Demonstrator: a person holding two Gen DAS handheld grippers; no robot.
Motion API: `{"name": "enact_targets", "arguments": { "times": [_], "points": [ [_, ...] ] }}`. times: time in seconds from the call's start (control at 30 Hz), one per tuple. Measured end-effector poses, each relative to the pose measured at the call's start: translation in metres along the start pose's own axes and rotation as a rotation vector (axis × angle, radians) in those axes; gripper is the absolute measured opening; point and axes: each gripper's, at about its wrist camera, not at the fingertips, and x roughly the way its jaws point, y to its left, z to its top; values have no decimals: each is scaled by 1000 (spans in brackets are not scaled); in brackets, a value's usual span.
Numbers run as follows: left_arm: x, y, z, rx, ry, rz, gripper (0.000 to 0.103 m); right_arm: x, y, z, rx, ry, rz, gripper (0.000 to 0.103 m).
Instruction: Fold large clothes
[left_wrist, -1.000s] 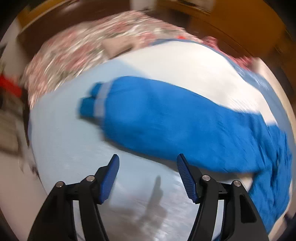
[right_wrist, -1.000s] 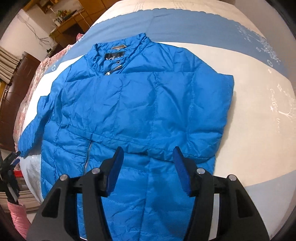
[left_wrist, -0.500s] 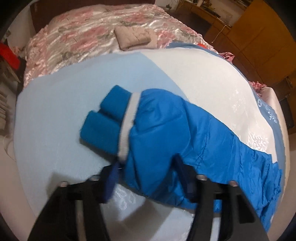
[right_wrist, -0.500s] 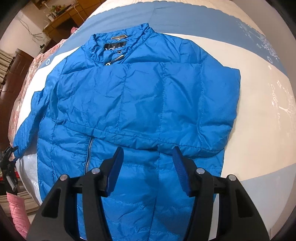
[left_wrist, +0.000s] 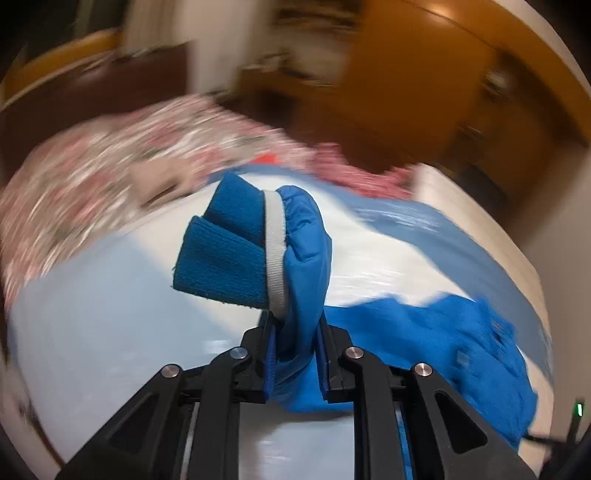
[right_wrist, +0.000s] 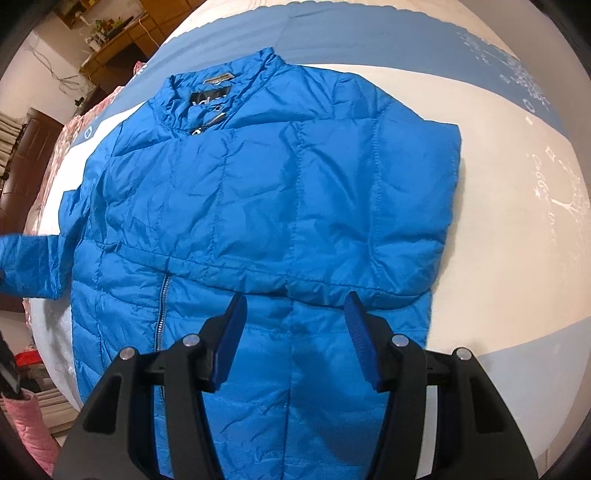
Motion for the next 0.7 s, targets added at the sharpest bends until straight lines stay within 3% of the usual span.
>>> {"name": "enact_targets", "arguments": {
  "times": [0.2, 0.33, 0.43, 0.57, 0.63, 0.7],
  "points": [
    [2, -136, -14, 226, 18, -183, 17, -1, -11, -5, 12, -8, 19, 55],
    [26, -221, -41, 361, 85, -267, 17, -4, -19, -8, 23, -18, 26, 55],
    [52, -254, -64, 426, 143, -275, 17, -5, -23, -10, 21, -22, 29, 55],
    [96, -275, -91, 483, 277, -299, 19, -4, -23, -12, 13, -19, 30, 55],
    [114, -279, -99, 495, 355, -364, 21, -2, -21, -9, 9, -18, 37, 55],
    [118, -280, -109, 501, 412, -443, 31, -1, -16, -6, 1, -18, 50, 55]
  ]
}}
